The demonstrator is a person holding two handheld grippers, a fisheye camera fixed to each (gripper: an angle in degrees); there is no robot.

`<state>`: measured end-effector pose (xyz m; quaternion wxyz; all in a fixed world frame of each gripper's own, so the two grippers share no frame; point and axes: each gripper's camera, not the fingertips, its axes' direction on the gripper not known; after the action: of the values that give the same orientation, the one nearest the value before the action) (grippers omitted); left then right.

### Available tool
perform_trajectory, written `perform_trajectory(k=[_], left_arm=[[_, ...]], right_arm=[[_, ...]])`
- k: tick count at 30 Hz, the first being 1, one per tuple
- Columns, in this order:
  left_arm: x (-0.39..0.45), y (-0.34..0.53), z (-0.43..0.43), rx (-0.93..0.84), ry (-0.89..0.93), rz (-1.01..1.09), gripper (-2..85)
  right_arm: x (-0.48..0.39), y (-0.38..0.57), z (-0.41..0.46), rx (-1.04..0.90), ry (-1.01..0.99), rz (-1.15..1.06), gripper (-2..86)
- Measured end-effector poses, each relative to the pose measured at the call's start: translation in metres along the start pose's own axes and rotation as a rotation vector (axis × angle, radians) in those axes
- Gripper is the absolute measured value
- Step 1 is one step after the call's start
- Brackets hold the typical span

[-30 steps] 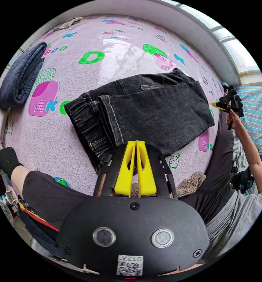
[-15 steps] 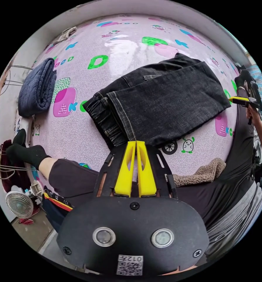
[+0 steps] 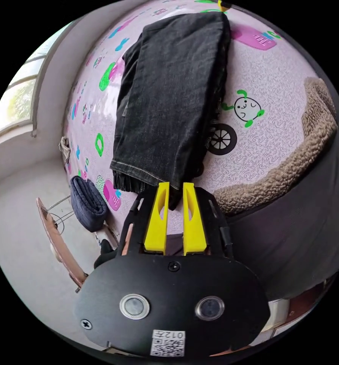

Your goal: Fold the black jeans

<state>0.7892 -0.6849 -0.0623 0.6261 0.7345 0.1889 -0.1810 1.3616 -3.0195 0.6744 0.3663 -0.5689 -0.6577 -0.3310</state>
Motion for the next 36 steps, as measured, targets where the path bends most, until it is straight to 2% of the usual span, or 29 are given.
perform_trajectory(k=[2,5,7,11,15,18,20,26,33,36], left_arm=[[0.005,-0.001,-0.002,-0.004,-0.022,0.052,5.5],[0.024,-0.002,-0.001,-0.016,-0.112,0.161,4.7],[0.022,0.001,-0.003,-0.009,-0.095,0.118,4.1],[-0.028,0.037,-0.007,0.005,0.181,-0.216,2.1],[-0.071,0.074,-0.023,0.178,0.383,-0.563,0.9],[-0.082,0.062,-0.015,0.243,0.508,-0.676,0.6],[-0.081,0.044,-0.005,0.236,0.550,-0.686,0.5],[-0.061,0.006,0.027,0.091,0.498,-0.652,0.4],[-0.053,0.016,0.040,0.067,0.451,-0.614,0.1],[-0.055,0.025,0.046,0.078,0.450,-0.592,0.1]], right_arm=[[-0.006,0.001,0.007,-0.037,0.055,0.018,-0.6],[-0.012,0.006,0.007,-0.027,0.003,0.037,-0.5],[-0.015,0.011,0.001,0.005,-0.029,0.054,-0.1],[-0.032,0.026,-0.012,0.062,0.008,0.026,3.9],[-0.060,0.034,-0.011,0.088,0.088,-0.071,6.0],[-0.087,0.034,-0.001,0.079,0.219,-0.143,7.1],[-0.107,0.033,0.007,0.068,0.315,-0.199,7.9],[-0.139,0.035,0.023,0.081,0.514,-0.304,7.7],[-0.140,0.031,0.008,0.092,0.605,-0.299,1.5],[-0.129,0.022,0.013,-0.033,0.530,-0.230,1.8]])
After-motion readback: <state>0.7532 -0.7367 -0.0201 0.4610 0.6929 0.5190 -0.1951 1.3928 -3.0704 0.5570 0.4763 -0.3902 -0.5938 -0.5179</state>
